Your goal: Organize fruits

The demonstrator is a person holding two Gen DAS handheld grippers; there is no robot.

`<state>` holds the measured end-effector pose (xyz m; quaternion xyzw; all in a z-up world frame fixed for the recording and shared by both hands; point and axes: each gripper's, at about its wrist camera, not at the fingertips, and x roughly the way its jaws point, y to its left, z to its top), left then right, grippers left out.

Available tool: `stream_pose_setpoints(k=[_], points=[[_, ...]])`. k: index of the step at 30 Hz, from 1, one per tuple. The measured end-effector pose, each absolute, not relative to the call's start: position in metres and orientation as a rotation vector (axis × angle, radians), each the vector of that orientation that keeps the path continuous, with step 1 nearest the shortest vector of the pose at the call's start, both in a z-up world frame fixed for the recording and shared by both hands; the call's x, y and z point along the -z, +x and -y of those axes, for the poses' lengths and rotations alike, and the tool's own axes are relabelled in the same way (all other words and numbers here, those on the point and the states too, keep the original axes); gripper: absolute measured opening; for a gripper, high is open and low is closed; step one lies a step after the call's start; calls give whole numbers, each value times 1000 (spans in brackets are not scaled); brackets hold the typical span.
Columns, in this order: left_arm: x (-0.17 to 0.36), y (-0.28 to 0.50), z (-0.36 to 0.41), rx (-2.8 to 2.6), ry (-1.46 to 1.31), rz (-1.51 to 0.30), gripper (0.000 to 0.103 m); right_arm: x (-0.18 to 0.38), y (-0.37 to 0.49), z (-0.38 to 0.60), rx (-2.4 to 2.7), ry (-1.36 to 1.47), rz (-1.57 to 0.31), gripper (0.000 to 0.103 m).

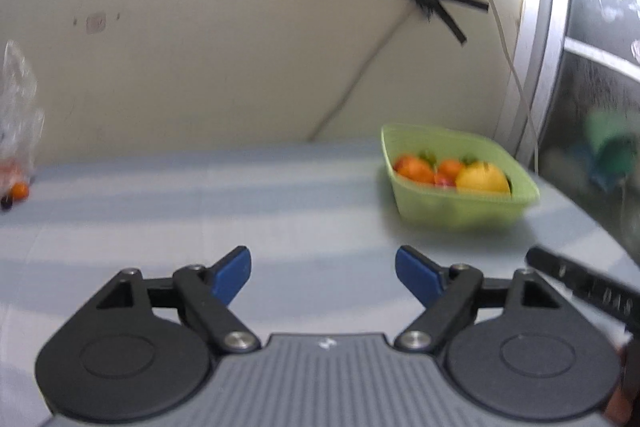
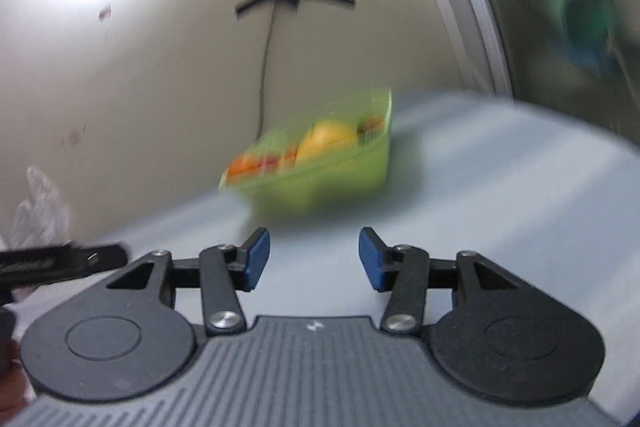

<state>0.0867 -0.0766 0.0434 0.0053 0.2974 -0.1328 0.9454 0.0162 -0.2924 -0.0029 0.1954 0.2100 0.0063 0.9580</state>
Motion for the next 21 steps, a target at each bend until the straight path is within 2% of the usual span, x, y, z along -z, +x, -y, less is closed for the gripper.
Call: stream_pose_setpoints(k=[3,4,5,6,14,21], points=[[-35,72,80,274,6,-644,93,6,-1,281,-31,400,-486,53],[-33,67,81,270,11,-644,95,5,-6,279,-32,404,-492,58],[-32,60,82,264,20,-638,101,4,-7,278,-28,411,-492,65],[-31,51,80,259,25,-630,103,3,-12,276,-21,421,-486,66],[-23,15,65,217,15,-638,103,4,-33,259,-35,412,-498,74],[-23,-3,58,168,44,-621,103,3,-48,252,-52,427,-502,75]])
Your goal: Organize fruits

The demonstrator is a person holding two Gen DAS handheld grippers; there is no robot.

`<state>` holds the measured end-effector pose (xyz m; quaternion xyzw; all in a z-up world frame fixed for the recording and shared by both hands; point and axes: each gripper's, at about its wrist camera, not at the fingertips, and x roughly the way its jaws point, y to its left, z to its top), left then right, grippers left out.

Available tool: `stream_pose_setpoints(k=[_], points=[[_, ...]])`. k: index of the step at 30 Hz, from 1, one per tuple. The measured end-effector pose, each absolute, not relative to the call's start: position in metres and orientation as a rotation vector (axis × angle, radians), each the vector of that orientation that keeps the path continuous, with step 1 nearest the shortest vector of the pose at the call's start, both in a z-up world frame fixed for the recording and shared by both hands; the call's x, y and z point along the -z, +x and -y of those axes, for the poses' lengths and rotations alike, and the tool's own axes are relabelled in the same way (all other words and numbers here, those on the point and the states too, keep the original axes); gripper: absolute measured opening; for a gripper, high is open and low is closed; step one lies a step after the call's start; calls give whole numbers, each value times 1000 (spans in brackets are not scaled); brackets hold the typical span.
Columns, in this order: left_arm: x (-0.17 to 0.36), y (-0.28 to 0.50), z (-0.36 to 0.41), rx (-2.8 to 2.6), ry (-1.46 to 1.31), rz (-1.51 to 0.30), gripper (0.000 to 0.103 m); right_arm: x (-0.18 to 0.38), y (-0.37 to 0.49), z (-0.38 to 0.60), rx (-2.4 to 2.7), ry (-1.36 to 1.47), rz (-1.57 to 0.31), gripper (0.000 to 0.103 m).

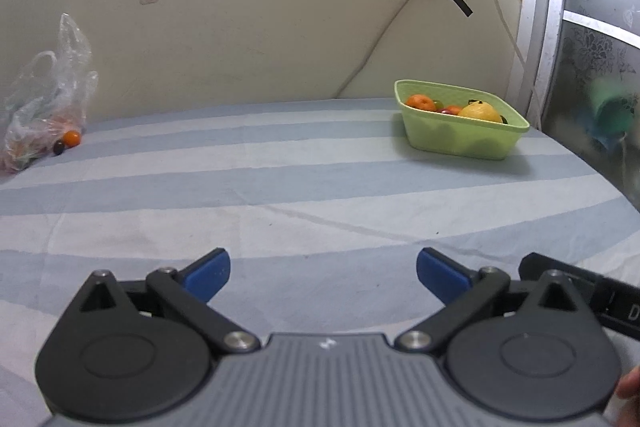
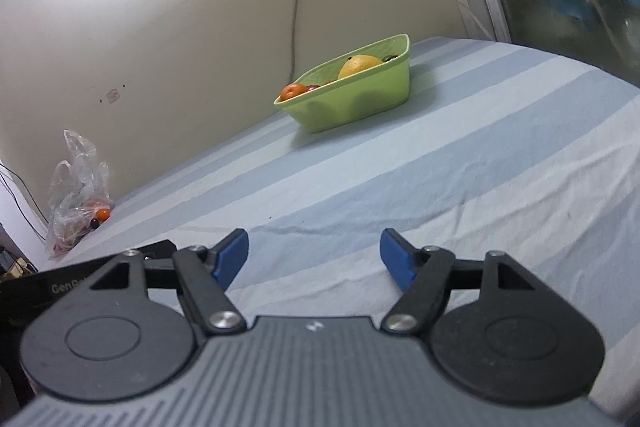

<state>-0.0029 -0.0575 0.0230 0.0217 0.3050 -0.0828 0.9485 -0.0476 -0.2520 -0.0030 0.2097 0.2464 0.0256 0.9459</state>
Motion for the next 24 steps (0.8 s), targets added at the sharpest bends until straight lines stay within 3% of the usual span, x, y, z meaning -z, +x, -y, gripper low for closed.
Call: stream_pose_setpoints(k=[24], points=[[-36,-33,68,109,161,-516,103,0,-65,254,-88,465,-480,76]])
